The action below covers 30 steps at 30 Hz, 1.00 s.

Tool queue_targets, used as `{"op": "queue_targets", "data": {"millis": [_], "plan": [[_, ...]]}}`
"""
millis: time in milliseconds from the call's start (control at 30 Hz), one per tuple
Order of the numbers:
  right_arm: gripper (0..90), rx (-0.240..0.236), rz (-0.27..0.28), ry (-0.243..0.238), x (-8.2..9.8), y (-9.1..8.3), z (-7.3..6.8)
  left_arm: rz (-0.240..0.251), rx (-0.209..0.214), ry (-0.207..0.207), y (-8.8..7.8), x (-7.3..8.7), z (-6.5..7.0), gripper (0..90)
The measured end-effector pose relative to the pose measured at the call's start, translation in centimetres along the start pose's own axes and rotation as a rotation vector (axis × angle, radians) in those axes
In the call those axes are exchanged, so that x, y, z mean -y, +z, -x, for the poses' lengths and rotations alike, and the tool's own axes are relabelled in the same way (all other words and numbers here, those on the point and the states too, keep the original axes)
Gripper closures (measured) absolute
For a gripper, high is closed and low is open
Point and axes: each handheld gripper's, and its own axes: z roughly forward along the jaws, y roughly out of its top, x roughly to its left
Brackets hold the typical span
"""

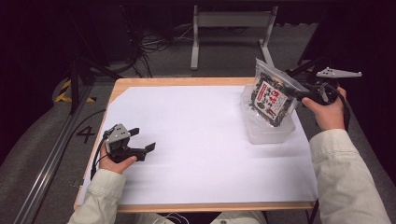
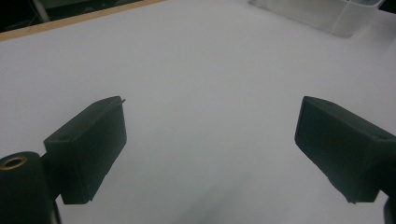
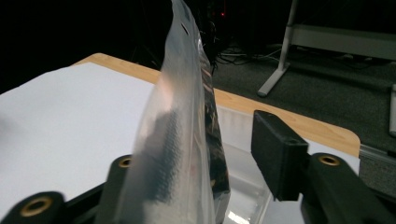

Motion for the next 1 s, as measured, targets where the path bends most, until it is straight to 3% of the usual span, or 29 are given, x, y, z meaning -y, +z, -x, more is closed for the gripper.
{"op": "queue_targets", "data": {"millis": [300, 467, 733, 833, 1000], "plan": [[39.8, 0.005, 0.076, -0.038, -1.5, -1.5, -0.8, -0.002, 0.005, 0.003, 0.0, 0.0, 0.2, 9.5], [37.6, -0.004, 0.132, -0.078, -2.5, -2.6, -2.2, -0.006, 0.006, 0.019, 0.0, -0.1, 0.6, 9.4], [35.6, -0.093, 0.196, -0.136, -3.0, -3.7, -5.5, -0.035, 0.023, 0.049, -0.6, 0.0, 1.7, 8.0], [33.8, -0.133, 0.211, -0.154, -2.7, -3.8, -6.9, -0.001, 0.027, 0.045, -0.9, 0.4, 2.1, 8.7], [26.0, -0.214, 0.220, -0.151, -1.9, -3.4, -9.0, -0.001, 0.028, 0.040, -1.1, 0.6, 2.2, 8.9]]}}
